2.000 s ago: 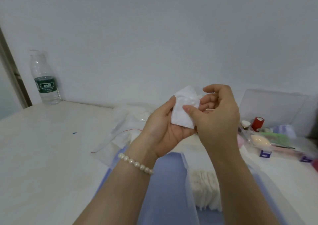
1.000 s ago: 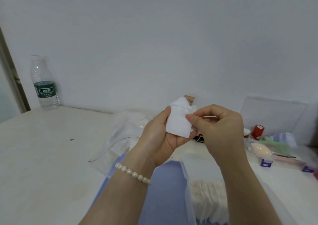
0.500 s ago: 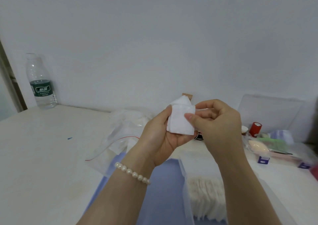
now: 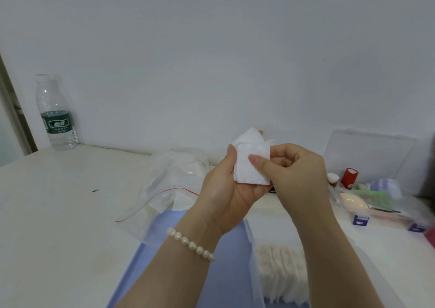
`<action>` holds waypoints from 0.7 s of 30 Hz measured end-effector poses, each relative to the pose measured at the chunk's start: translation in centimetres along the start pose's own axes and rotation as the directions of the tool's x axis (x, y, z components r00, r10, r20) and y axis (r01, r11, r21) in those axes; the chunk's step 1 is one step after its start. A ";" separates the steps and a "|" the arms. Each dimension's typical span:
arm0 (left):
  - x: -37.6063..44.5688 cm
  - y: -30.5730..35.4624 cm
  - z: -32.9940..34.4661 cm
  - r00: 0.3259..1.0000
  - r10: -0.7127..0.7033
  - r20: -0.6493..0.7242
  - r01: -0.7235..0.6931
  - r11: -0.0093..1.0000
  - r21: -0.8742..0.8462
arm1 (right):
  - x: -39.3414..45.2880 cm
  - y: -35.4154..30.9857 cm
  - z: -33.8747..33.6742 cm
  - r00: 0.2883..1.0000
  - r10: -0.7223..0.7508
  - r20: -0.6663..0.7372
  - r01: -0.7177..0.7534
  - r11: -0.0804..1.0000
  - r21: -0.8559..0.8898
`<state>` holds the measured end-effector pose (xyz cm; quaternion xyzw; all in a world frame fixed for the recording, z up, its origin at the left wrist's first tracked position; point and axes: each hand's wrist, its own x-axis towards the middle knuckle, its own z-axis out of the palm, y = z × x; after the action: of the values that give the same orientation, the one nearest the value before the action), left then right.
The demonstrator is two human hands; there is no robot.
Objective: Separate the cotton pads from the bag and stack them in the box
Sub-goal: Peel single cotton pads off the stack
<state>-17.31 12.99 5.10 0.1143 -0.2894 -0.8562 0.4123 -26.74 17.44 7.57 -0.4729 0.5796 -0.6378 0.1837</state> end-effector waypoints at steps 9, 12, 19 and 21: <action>-0.3 0.6 0.1 0.997 0.059 -0.046 -0.058 0.998 0.005 | 0.5 -0.5 -1.7 0.969 0.175 0.172 -0.221 0.928 0.301; -0.2 0.5 0.1 0.995 0.070 -0.074 -0.069 0.997 0.021 | 0.8 -0.5 -2.2 0.958 0.233 0.170 -0.287 0.819 0.497; -0.5 0.8 0.2 0.989 0.022 -0.149 -0.009 0.996 0.087 | 0.6 -1.1 -3.2 0.969 0.185 0.165 -0.241 0.863 0.445; -0.5 1.0 0.1 0.988 0.012 -0.155 0.009 0.991 0.135 | 0.6 -0.7 -3.0 0.964 0.169 0.205 -0.226 0.928 0.297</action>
<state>-16.38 12.96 5.77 0.2080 -0.3140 -0.8228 0.4256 -29.26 18.82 8.80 -0.4302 0.4956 -0.6568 0.3713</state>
